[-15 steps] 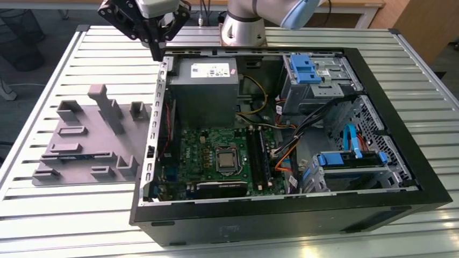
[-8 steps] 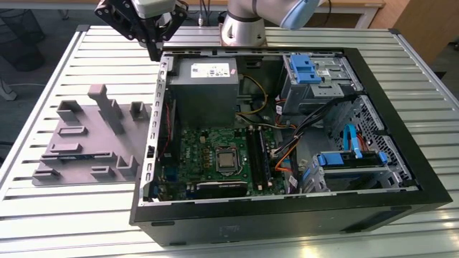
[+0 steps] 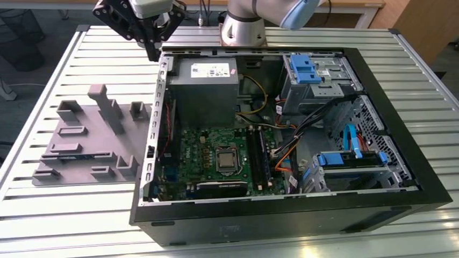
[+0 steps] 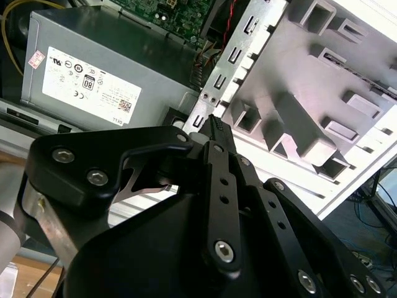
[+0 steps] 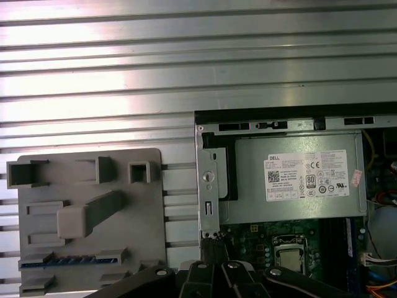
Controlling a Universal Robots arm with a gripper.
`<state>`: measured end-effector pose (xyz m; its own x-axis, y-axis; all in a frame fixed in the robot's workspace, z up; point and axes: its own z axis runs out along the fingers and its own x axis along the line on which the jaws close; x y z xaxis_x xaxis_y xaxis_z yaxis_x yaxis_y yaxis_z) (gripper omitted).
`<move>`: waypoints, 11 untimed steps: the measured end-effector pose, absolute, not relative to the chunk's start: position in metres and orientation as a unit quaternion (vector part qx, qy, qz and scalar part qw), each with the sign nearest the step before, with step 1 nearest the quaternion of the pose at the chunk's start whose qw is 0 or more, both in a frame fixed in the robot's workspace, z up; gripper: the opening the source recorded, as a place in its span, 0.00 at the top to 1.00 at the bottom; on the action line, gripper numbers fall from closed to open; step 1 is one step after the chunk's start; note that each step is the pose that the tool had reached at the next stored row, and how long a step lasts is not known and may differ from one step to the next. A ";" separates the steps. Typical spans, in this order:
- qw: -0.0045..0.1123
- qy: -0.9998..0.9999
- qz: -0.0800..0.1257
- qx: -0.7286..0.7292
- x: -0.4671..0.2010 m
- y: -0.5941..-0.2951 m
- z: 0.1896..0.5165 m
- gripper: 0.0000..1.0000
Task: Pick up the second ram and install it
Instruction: 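Reach for the second ram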
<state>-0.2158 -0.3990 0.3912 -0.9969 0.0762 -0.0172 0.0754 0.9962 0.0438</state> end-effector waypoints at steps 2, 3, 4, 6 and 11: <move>0.009 0.999 0.022 0.038 -0.217 -0.399 0.391 0.89; 0.009 0.999 0.022 0.038 -0.217 -0.399 0.391 0.89; 0.009 0.999 0.022 0.038 -0.218 -0.399 0.391 0.89; 0.009 0.999 0.022 0.038 -0.219 -0.399 0.391 0.89; 0.009 0.999 0.022 0.038 -0.221 -0.399 0.391 0.89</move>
<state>-0.2213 -0.3989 0.3909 -0.9969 0.0763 -0.0172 0.0755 0.9962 0.0438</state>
